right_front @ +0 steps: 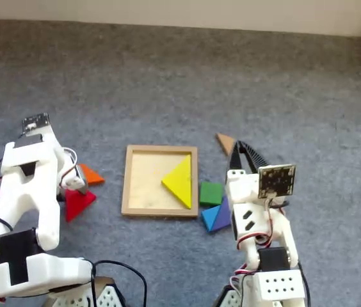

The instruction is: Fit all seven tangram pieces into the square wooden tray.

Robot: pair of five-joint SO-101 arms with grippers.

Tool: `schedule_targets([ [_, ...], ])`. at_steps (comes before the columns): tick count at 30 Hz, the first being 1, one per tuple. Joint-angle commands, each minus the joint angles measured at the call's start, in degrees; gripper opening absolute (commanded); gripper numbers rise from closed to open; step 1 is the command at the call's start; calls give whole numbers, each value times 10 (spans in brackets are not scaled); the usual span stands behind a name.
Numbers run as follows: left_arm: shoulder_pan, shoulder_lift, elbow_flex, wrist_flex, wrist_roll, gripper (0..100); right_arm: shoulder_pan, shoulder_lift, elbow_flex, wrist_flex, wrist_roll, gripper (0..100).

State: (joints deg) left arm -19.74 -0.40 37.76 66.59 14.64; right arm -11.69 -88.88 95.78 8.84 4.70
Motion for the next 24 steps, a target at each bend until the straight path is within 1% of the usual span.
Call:
schedule_targets([
  [1, 23, 6, 0, -4, -9, 152, -5, -8, 16, -21, 5, 11],
  [5, 34, 5, 0, -4, -51, 150, -5, -8, 16, -21, 5, 11],
  [11, 69, 4, -1, 1, -50, 146, -5, -8, 16, -21, 5, 11],
  [16, 95, 4, -46, 65, -49, 142, -5, -8, 16, -21, 5, 11],
  [21, 101, 4, -109, 120, -49, 46, -5, -8, 16, -21, 5, 11],
  [24, 101, 4, -124, 131, -49, 27, -5, -8, 16, -21, 5, 11],
])
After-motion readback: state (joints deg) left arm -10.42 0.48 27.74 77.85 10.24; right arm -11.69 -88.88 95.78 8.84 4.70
